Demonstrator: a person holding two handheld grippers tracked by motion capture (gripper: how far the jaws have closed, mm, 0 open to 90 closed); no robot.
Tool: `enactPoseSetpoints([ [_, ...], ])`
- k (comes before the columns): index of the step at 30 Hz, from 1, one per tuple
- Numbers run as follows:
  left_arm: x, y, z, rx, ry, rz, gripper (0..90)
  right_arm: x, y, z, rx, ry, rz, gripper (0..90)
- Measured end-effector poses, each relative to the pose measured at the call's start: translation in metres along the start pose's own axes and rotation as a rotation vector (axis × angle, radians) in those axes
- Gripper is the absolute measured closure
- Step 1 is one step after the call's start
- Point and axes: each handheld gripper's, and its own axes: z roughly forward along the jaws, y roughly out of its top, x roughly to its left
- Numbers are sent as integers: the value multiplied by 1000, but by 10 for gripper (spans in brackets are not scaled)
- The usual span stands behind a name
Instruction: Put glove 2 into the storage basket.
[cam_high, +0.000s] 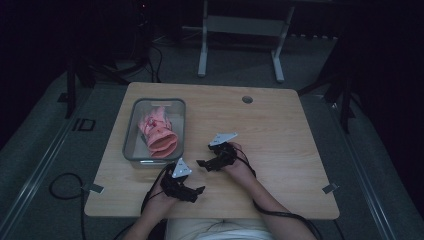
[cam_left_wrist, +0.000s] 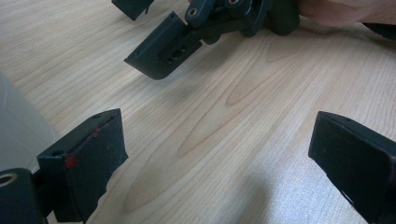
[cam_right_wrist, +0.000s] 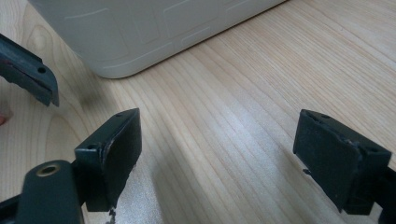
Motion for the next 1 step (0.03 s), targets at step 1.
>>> enactPoseSetpoints([
  [1, 0, 0, 0, 0, -2, -1, 35, 0, 0, 0, -2, 0, -3, 154],
])
